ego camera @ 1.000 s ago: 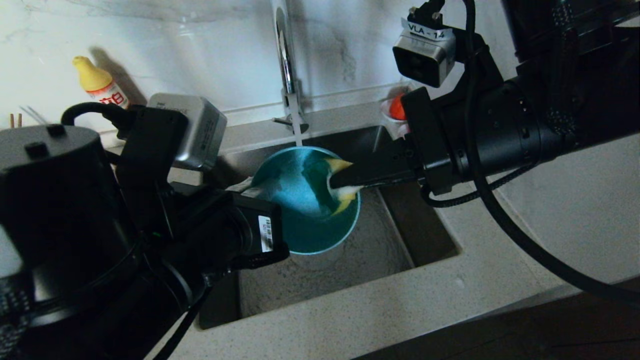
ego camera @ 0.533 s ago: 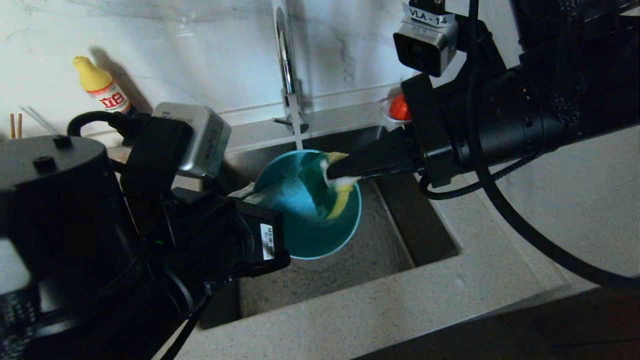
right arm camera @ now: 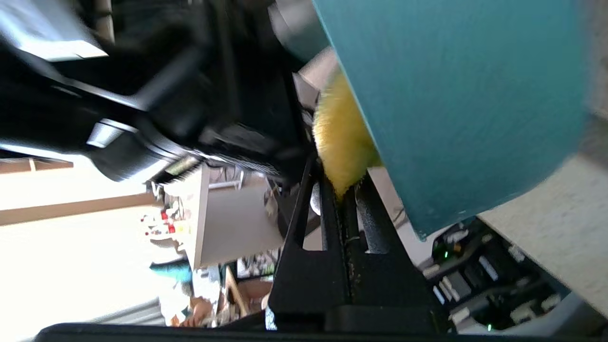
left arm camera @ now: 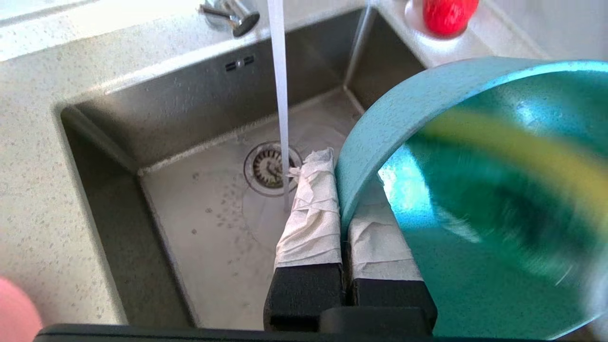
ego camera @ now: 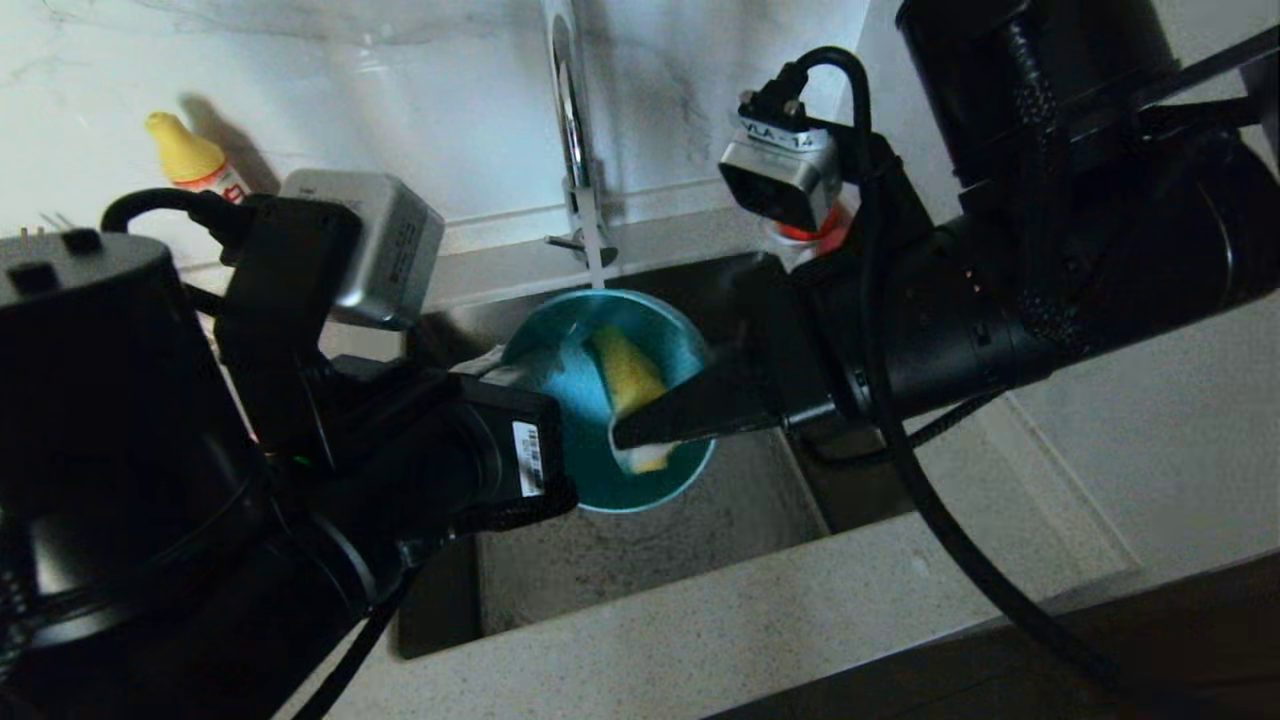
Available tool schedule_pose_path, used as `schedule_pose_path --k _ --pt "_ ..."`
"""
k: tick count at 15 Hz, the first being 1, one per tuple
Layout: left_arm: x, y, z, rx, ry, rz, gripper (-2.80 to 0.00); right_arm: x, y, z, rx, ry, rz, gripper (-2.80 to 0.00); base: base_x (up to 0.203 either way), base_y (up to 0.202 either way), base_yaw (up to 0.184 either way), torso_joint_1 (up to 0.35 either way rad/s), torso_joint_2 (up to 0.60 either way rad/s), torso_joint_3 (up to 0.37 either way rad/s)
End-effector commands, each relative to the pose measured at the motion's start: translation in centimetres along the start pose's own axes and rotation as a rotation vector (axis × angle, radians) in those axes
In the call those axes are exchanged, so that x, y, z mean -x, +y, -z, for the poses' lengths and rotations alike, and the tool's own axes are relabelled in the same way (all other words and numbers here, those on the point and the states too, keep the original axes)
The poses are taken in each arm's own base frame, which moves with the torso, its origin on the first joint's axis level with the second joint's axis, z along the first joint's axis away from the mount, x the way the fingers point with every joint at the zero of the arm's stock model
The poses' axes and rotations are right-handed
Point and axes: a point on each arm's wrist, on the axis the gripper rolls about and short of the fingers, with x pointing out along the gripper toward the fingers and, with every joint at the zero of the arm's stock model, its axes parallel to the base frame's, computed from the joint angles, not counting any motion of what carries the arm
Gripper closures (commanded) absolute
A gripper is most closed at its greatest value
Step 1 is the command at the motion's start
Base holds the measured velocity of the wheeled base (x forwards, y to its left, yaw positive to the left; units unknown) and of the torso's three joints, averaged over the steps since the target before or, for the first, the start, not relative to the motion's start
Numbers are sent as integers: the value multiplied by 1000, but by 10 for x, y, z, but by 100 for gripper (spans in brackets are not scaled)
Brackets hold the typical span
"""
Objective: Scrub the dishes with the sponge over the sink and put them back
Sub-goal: Wipe the bowl
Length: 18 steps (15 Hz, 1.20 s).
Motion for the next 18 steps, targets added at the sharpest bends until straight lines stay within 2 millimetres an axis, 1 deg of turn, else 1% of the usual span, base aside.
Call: schedule_pose_path --k 1,4,6,9,11,15,16,18 --pt "0 0 -4 12 -15 -4 0 -8 -1 5 -13 38 -1 0 0 0 0 0 0 0" --pt "-4 -1 -5 18 -16 -14 0 -12 2 11 -11 62 -10 0 0 0 0 0 0 0" --pt "-7 -1 -5 20 -15 -23 0 -14 1 14 -16 75 -9 0 0 0 0 0 0 0" --pt "-8 -1 -8 24 -20 -27 0 -18 8 18 -4 95 -29 0 0 0 0 0 0 0" --pt "-8 -1 -9 28 -25 -30 0 -21 10 20 -2 104 -34 0 0 0 0 0 0 0" --pt "-10 2 -11 31 -29 -41 0 -24 5 25 -14 124 -18 0 0 0 0 0 0 0" --pt "-10 2 -11 32 -30 -43 0 -21 4 26 -17 121 -10 0 0 0 0 0 0 0" --pt "-9 3 -12 32 -32 -43 0 -12 -4 21 -29 91 13 0 0 0 0 0 0 0"
